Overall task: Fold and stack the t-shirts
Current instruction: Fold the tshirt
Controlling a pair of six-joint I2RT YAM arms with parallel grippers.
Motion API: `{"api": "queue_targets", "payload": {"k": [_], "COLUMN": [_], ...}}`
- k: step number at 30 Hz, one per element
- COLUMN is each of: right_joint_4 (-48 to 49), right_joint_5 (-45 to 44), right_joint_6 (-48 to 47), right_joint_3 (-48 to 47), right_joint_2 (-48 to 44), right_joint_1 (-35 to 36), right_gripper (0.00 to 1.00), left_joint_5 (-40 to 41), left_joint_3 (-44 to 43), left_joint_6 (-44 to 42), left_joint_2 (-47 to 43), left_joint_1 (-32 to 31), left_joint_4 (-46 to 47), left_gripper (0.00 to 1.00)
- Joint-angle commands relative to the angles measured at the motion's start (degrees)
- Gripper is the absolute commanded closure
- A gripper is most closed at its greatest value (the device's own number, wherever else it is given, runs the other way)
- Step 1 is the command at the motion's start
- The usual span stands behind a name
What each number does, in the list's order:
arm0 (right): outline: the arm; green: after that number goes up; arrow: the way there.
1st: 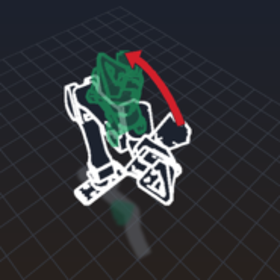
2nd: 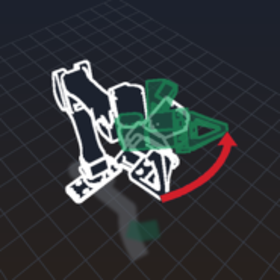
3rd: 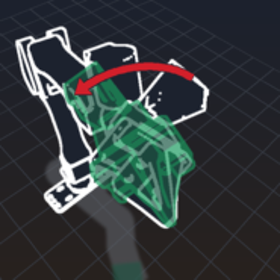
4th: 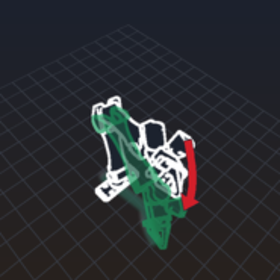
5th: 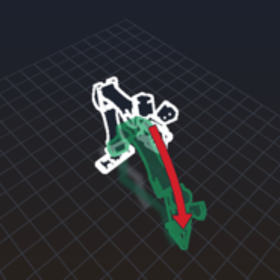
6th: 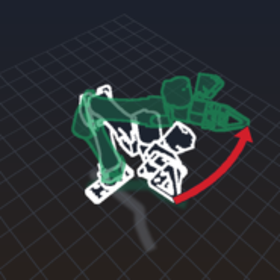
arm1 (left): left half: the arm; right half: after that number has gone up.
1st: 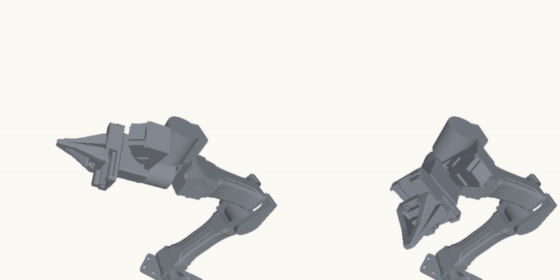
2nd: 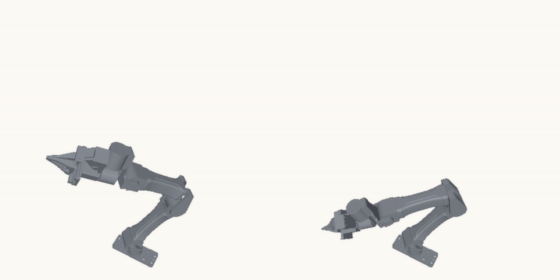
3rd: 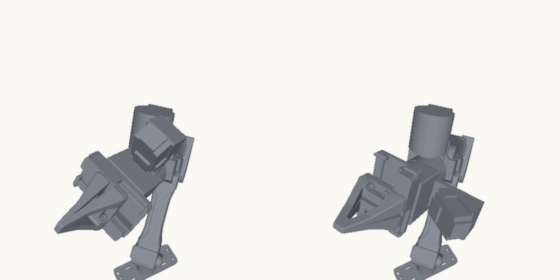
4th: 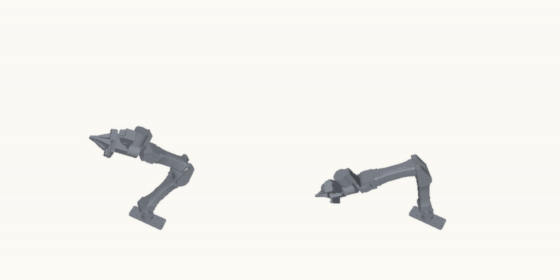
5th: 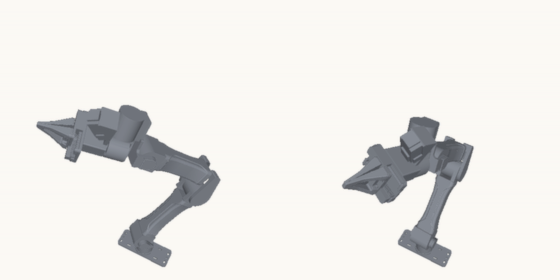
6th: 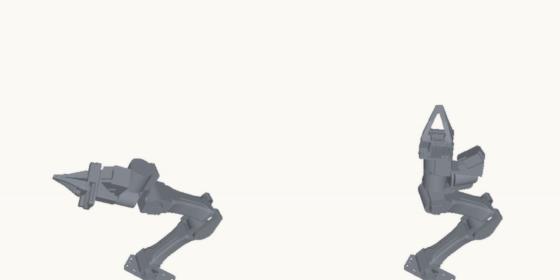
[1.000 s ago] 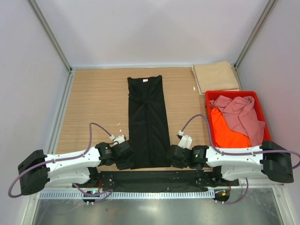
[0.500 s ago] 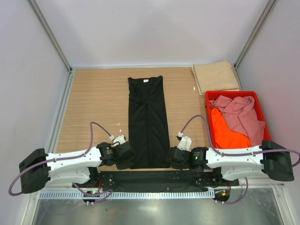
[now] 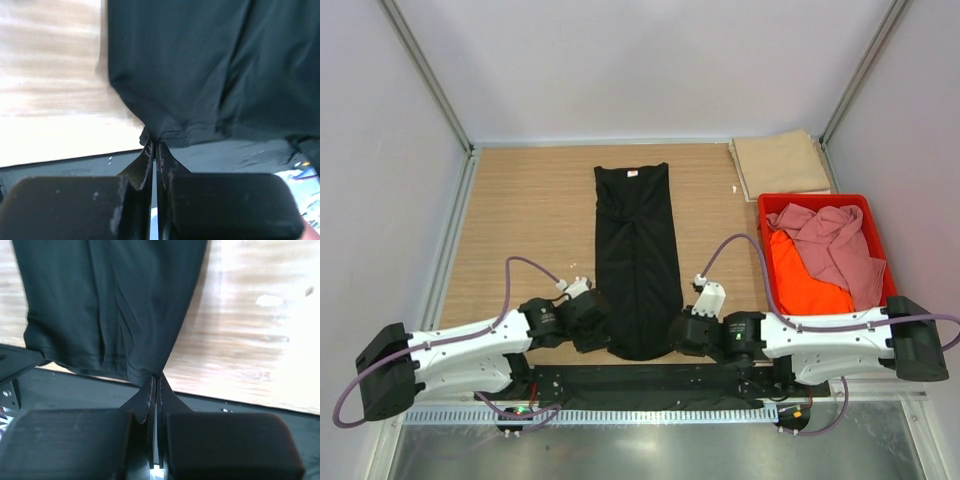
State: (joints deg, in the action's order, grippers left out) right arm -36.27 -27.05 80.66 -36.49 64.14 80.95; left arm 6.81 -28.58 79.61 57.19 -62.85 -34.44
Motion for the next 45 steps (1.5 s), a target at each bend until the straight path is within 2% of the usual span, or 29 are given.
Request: {"api": "queue_targets", "payload": {"k": [1, 4, 6, 10, 20, 30, 34, 45], "right_joint_4": [-3.2, -3.7, -1.0, 5.0, 14.8, 16.9, 14.9, 12.9], "right_joint_5": [-8.8, -10.0, -9.7, -5.7, -0.4, 8.1, 11.3, 15.6], "right_joint_6": [-2.3, -6.9, -10.4, -19.0, -42.6, -53.6, -56.0, -59.5], "right_joint_3": [-4.5, -6.9, -7.4, -8.2, -15.7, -32.8, -40.4, -53.1], "right_joint_2": [0.5, 2.0, 2.8, 5.6, 12.8, 29.5, 36.6, 46.9], "right_joint_1": [0.2, -2.5, -4.6, -12.1, -30.6, -43.8, -46.3, -50.2], "right_gripper": [0.99, 0.99, 0.99, 0.99, 0.99, 0.99, 0.99, 0.99], "left_joint_5": [-0.5, -3.9, -6.0, -9.9, -13.6, -16.0, -17.0, -18.8], "left_joint_3": [-5.2, -6.9, -7.9, -11.7, -29.0, -48.9, -56.4, -63.9], "left_joint_6": [-5.1, -9.4, -11.8, -16.9, -28.7, -34.1, -35.2, -35.1], "left_joint_2": [1.1, 2.1, 3.9, 8.5, 26.7, 43.4, 48.6, 58.0], "left_joint_1": [4.0, 9.7, 14.8, 21.0, 35.1, 42.4, 44.6, 49.7], "left_joint_4": [-1.7, -1.1, 0.0, 1.4, 2.4, 0.2, -1.9, -2.8], "left_gripper": [1.00, 1.00, 1.00, 1.00, 1.00, 1.00, 1.00, 1.00]}}
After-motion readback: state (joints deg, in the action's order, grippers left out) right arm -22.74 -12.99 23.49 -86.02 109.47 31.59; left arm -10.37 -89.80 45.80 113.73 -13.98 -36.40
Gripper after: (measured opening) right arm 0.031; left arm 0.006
